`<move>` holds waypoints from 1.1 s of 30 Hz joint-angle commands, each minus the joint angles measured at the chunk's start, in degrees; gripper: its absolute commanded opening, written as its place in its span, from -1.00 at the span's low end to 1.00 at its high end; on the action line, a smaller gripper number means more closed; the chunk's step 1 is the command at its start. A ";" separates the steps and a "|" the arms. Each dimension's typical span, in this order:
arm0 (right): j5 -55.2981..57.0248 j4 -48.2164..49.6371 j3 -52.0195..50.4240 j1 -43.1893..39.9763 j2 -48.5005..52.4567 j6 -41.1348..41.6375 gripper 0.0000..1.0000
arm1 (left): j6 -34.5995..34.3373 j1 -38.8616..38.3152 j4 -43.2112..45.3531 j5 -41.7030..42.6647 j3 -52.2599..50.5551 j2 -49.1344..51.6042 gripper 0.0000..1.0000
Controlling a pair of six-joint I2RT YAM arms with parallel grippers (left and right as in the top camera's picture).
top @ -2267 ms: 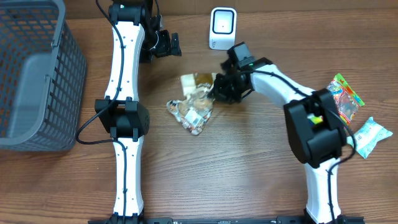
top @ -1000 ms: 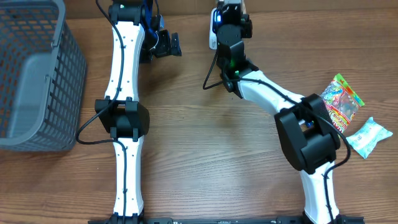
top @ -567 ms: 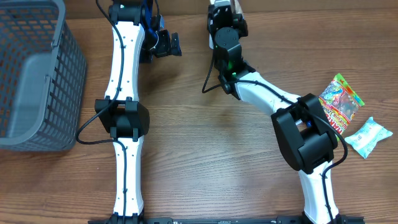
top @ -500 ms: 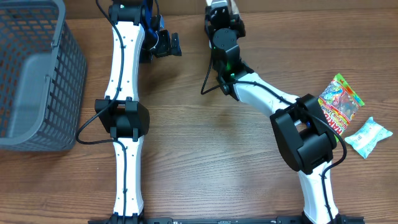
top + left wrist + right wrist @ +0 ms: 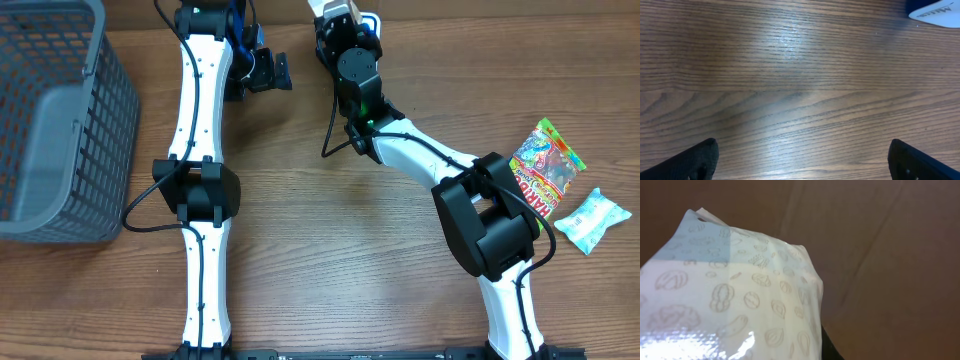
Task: Scan the item barcode
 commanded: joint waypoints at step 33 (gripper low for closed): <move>-12.09 5.18 0.42 -3.61 3.06 -17.79 -0.92 | -0.35 -0.09 0.02 -0.15 1.09 -2.21 1.00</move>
